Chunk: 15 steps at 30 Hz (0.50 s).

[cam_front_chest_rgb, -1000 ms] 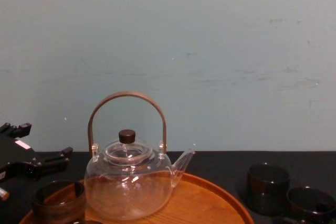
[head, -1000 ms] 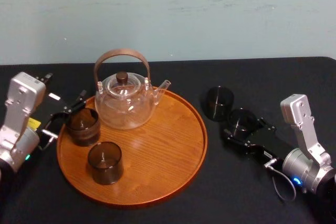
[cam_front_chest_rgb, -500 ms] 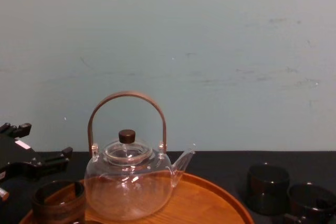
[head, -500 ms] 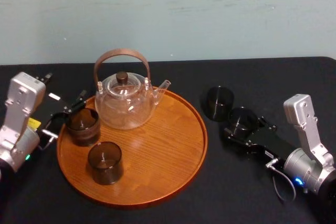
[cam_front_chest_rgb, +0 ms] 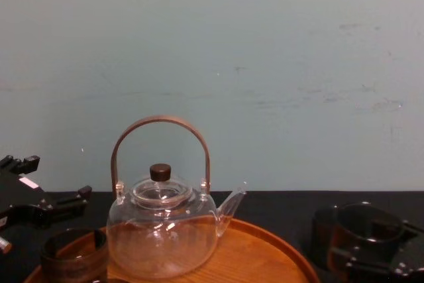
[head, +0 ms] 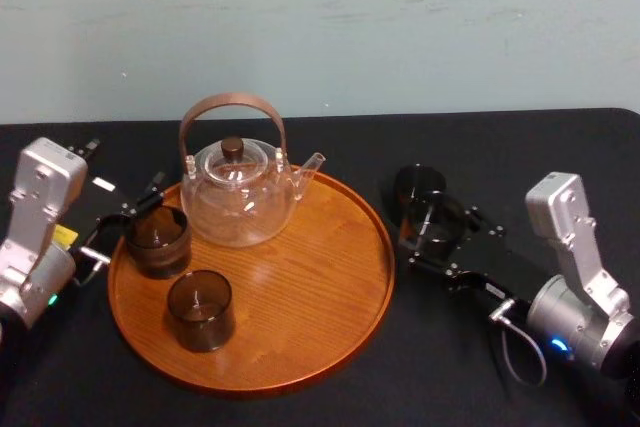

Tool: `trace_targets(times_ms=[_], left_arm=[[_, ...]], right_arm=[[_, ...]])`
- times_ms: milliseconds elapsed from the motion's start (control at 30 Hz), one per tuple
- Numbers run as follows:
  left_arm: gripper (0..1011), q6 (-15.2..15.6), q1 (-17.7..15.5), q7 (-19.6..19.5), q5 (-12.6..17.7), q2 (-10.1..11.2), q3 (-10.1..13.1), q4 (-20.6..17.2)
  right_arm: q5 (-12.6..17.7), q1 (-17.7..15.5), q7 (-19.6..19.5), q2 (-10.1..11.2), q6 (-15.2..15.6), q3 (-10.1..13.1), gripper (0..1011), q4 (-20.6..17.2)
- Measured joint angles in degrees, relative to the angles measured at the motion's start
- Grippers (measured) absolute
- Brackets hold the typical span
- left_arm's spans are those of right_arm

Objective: Pick up the glass from the table and place it on the tray.

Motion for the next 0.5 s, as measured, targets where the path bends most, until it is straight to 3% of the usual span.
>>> trace_targets(times_ms=[500], left_arm=[[1001, 0.00, 0.00, 0.00, 0.00, 0.00, 0.00, 0.00]], right_arm=[[-0.79, 2.29, 3.03, -1.57, -0.61, -5.67, 898, 0.64]])
